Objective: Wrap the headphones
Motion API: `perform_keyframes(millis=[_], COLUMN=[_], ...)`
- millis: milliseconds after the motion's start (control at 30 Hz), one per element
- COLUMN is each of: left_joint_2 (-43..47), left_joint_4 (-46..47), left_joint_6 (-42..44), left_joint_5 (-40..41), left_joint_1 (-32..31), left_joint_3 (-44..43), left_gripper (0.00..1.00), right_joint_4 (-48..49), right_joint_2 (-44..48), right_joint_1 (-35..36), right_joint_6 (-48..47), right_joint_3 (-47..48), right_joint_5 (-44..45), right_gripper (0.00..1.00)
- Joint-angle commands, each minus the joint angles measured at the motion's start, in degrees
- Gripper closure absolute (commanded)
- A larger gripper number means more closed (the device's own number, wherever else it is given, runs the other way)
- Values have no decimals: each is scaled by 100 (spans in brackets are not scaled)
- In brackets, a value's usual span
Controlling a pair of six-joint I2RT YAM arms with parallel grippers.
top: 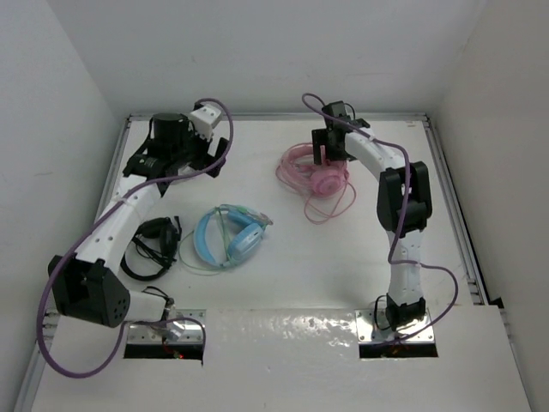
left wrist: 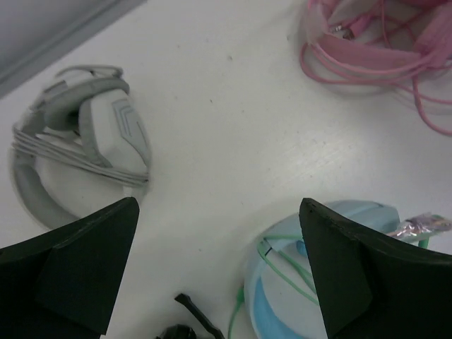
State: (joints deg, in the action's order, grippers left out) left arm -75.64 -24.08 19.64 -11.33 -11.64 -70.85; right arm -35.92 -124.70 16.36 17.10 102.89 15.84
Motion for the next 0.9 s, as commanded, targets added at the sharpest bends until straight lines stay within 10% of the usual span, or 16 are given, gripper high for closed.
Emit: perform_keyframes(millis=[0,233,333,467,867], left_joint_2=[-249,-636,-917,-1409,-3317], left_joint_4=[-1168,-1512,-1740,-2337,-3833], left_joint_6=[-4,-4,-74,-188,-373], left_joint_5=[-413,-475,-598,-668,-432], left_joint_1=[-31,-102,-119,-154,-699], left_joint_3=[-640,-1202,-1703,-2494,-5352], left_gripper=[6,6,11,19,12], right_joint_4=[-390,480,446,692,1932], right_joint_2=[-124,-106,-335,-46,2732], right_joint_1=[-1,-106,-142,-46,1369], right_joint_6=[-31,-813,-1085,-1279,-1219], right_joint_3=[477,-59,143,-111,-1703], right_joint_5=[535,-87,-555,-626,754], right_gripper=[3,11,61,100,100])
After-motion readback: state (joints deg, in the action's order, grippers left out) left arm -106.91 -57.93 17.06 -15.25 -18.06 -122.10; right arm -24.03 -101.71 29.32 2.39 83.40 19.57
